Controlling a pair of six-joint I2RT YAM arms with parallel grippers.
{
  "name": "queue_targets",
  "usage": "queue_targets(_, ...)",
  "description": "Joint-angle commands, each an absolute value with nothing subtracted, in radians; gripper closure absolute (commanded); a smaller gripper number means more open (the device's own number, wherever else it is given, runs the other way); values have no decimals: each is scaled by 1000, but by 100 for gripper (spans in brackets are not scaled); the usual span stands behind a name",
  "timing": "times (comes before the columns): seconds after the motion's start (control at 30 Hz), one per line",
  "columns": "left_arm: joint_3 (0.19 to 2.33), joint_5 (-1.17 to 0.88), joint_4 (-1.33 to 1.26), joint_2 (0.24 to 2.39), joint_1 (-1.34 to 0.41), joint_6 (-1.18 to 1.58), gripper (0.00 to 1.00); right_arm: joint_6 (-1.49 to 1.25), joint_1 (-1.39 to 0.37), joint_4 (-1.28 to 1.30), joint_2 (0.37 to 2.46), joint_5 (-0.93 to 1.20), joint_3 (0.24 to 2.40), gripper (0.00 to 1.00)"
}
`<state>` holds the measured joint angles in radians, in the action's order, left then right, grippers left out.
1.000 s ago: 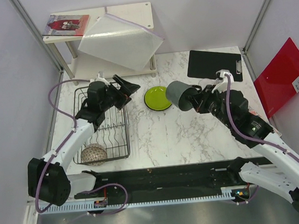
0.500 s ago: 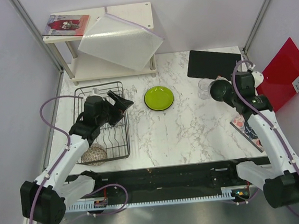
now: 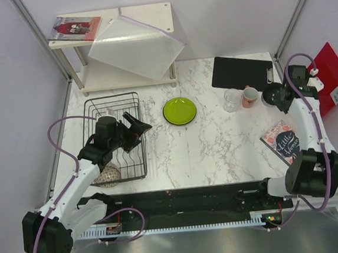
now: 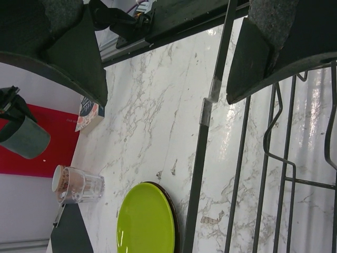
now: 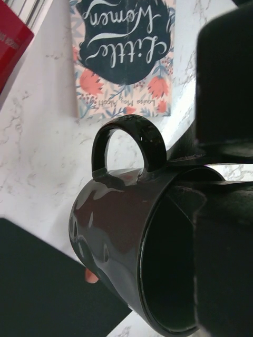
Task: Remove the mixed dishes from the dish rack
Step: Place the cup at the center of the board.
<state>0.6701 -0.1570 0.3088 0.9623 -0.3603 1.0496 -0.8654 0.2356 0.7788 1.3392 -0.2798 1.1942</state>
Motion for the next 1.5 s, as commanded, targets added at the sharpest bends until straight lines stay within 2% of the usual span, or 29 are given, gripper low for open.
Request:
queue_targets(0.0,670,-199,314,969,-362,1052,1,-899,248,735,1435,-320,1351,100)
queue_targets(0.13,666,-199,325,971,-362,1040,1,-870,264,790,1554,-350,1478,100)
queue_targets(0.47,655,-189,367,988,-362,1017,1,-858,305,850,1746,-315,1626,100)
queue_targets(0.7,649,-202,370,1014,-362,1008,1,-841,324,809,1838,-238,1582,100)
queue_targets(1.17,652,-178,376,1040,-362,1008,1,-799,324,729,1924,-218,1499,100)
queue_targets(1.3,652,-183,377,1049,-362,1008,1,-790,324,716,1934,-199,1497,90)
queue_targets(1.47,652,-181,379,1049,-362,1005,1,-784,324,710,1928,-184,1496,69)
